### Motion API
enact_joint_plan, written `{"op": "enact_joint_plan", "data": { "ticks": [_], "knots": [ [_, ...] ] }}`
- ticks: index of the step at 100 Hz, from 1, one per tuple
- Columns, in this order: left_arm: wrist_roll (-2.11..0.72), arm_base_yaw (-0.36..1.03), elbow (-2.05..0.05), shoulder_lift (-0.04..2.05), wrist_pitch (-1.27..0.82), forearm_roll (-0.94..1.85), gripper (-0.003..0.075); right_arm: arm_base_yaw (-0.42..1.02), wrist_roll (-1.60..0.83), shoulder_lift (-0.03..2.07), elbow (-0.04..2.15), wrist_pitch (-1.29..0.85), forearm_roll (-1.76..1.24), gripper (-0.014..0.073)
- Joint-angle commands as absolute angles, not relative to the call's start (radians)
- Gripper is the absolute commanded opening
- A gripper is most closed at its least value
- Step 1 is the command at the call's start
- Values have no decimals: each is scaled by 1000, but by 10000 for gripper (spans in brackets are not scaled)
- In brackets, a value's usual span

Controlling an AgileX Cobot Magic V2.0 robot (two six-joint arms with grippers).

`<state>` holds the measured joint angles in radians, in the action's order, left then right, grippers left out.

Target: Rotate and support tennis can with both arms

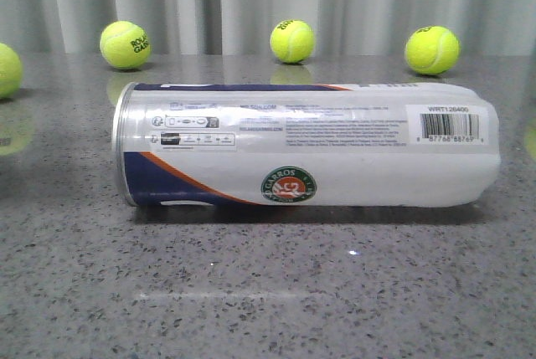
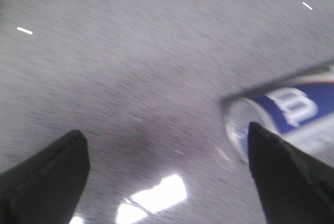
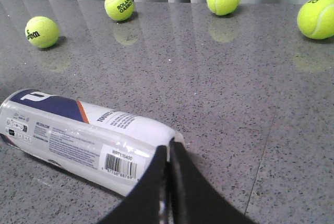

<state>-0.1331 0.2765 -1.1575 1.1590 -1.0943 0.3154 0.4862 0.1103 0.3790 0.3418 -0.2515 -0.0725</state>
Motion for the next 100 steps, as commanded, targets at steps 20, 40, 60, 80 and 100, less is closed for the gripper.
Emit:
{"op": "enact_joint_plan", "data": {
  "ticks": [20,40,60,80,100],
  "knots": [
    [-170,287,-1222,1277,-1216,659,407,484,108,383,368,-176,-65,-57],
    [-179,287,-1222,1369,-1224,779,408,484,108,383,368,-176,-65,-57],
    [-199,287,-1222,1469,-1199,825,408,484,108,383,368,-176,-65,-57],
    [-212,287,-1222,1555,-1186,931,407,484,108,383,368,-176,-65,-57],
    [-275,287,-1222,1605,-1193,1051,302,484,108,383,368,-176,-65,-57]
  ]
}}
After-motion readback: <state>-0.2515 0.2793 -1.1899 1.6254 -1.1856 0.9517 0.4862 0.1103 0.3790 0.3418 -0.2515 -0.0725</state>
